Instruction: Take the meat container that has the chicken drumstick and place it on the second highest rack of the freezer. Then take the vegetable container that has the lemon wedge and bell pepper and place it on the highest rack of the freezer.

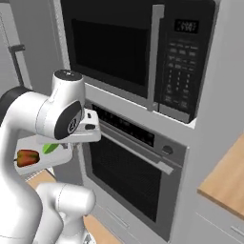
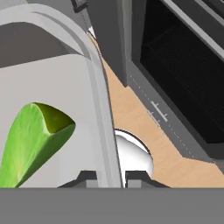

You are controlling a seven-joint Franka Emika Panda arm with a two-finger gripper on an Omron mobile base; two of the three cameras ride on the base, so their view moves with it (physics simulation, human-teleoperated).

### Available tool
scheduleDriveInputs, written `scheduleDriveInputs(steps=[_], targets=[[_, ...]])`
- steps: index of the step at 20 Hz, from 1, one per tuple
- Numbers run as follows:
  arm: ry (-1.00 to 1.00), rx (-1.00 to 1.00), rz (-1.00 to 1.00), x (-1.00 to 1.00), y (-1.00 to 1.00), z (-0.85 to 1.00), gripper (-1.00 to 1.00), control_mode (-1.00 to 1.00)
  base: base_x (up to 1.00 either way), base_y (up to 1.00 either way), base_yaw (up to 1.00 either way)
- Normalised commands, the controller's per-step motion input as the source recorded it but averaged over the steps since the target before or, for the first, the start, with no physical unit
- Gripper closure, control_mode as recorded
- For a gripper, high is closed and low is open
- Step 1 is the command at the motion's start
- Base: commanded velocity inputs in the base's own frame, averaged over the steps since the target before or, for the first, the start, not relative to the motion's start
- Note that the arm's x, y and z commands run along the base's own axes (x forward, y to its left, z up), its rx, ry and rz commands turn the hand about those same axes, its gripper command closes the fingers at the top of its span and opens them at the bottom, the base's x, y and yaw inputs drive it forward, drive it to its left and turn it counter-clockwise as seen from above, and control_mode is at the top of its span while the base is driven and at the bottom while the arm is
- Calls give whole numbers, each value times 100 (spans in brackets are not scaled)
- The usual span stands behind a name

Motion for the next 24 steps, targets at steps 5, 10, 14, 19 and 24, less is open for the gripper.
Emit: scheduleDriveInputs(steps=[5, 10, 14, 19, 24], targets=[[0, 0, 0, 0, 0, 0, 100, 100, 27, 92, -11], [0, 0, 0, 0, 0, 0, 100, 100, 1, 95, -13], [0, 0, 0, 0, 0, 0, 100, 100, -2, 85, -11], [0, 0, 0, 0, 0, 0, 100, 100, 0, 70, -14], [0, 0, 0, 0, 0, 0, 100, 100, 0, 59, -25]])
